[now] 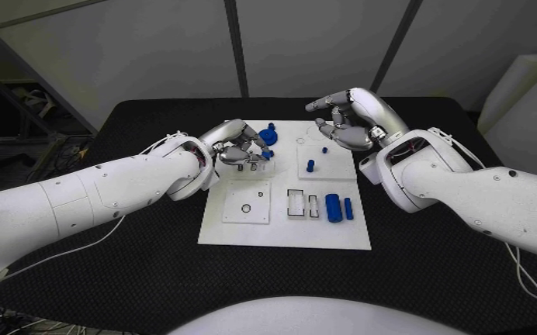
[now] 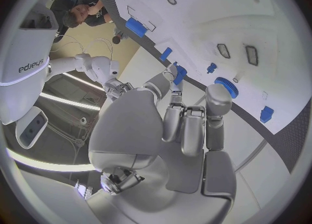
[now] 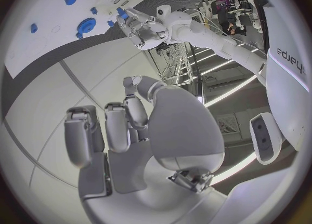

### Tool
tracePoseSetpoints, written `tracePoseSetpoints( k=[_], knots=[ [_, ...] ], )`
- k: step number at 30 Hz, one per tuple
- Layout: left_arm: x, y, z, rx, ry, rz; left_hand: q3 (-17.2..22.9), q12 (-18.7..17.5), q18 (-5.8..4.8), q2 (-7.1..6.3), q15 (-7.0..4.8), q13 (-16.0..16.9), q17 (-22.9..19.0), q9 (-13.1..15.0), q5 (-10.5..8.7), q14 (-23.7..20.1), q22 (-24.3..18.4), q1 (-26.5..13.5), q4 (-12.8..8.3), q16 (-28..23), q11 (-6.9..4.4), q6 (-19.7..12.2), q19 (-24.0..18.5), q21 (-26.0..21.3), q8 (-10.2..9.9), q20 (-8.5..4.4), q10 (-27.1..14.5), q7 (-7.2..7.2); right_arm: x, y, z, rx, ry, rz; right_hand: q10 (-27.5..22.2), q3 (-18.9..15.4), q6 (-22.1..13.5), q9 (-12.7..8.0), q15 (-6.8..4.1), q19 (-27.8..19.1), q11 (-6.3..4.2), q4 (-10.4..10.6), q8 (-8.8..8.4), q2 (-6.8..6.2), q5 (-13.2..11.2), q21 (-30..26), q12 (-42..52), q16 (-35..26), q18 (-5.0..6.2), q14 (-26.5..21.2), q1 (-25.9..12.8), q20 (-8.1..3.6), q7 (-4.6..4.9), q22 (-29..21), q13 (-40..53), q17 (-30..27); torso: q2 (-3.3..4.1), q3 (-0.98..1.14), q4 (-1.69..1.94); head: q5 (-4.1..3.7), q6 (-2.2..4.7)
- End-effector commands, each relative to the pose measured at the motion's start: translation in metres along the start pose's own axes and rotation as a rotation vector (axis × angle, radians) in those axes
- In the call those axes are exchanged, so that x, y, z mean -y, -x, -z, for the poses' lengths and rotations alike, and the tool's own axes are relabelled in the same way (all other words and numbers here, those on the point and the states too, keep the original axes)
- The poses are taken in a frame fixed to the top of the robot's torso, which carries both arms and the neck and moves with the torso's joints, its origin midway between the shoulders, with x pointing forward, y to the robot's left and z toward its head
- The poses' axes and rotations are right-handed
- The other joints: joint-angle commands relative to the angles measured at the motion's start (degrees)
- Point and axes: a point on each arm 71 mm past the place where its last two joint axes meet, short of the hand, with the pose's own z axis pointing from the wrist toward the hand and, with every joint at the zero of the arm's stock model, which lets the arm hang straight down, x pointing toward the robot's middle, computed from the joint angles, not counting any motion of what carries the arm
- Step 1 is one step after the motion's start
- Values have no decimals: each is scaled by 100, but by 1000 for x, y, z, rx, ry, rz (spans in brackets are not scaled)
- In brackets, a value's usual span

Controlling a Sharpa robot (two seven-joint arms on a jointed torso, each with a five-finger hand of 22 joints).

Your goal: Assemble the parts on the task board

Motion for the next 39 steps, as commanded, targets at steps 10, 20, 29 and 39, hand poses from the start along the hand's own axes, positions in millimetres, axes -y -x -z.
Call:
tracePoseSetpoints(
  k=[10, 20, 29, 39],
  knots=[
    [4, -9, -7, -95, -125, -41, -9, 40, -405, 41, -27, 769, 1006, 165, 13, 428, 1, 12, -25, -11, 15, 276, -58, -16, 6, 8, 9, -124, 4, 1, -1, -7, -30, -2, -31, 5, 21, -1, 18, 583, -6, -23, -9, -29, 51, 37, -22, -17, -43, 298, -11, 30, 1, 1506, -6, 104, 6, -1, -1, -10, -45],
    [-5, -13, -12, -135, -68, -52, -47, 115, -416, 42, -21, 821, 1026, 149, 13, 433, 39, -24, -4, 0, 18, 268, -35, 20, -9, 13, 56, -129, 5, 0, -1, -17, -39, 1, -30, 8, 20, -2, 18, 583, -5, -24, -10, -28, 62, 37, -22, -17, -43, 298, -18, 30, 2, 1506, -5, 104, 2, 4, -11, -7, -77],
    [-11, -17, -14, -181, -13, -67, -89, 152, -415, 34, -19, 848, 1013, 135, 13, 425, 45, -47, 6, -6, 14, 273, -41, 20, -18, 17, 76, -139, 5, 0, -1, -20, -43, 2, -30, 8, 20, -2, 18, 583, -5, -24, -10, -28, 62, 37, -22, -17, -43, 298, -18, 30, 2, 1506, -5, 104, -3, 0, 1, -15, -96],
    [-13, -17, -16, -179, 21, -80, -113, 181, -415, 38, -20, 868, 1020, 125, 13, 426, 51, -62, 18, -2, 10, 276, -42, 23, -24, 18, 92, -147, 5, -1, -2, -22, -46, 3, -30, 8, 20, -2, 18, 583, -5, -24, -10, -28, 62, 37, -22, -17, -43, 298, -18, 30, 2, 1506, -5, 104, 0, -1, -4, -23, -99]
  ],
)
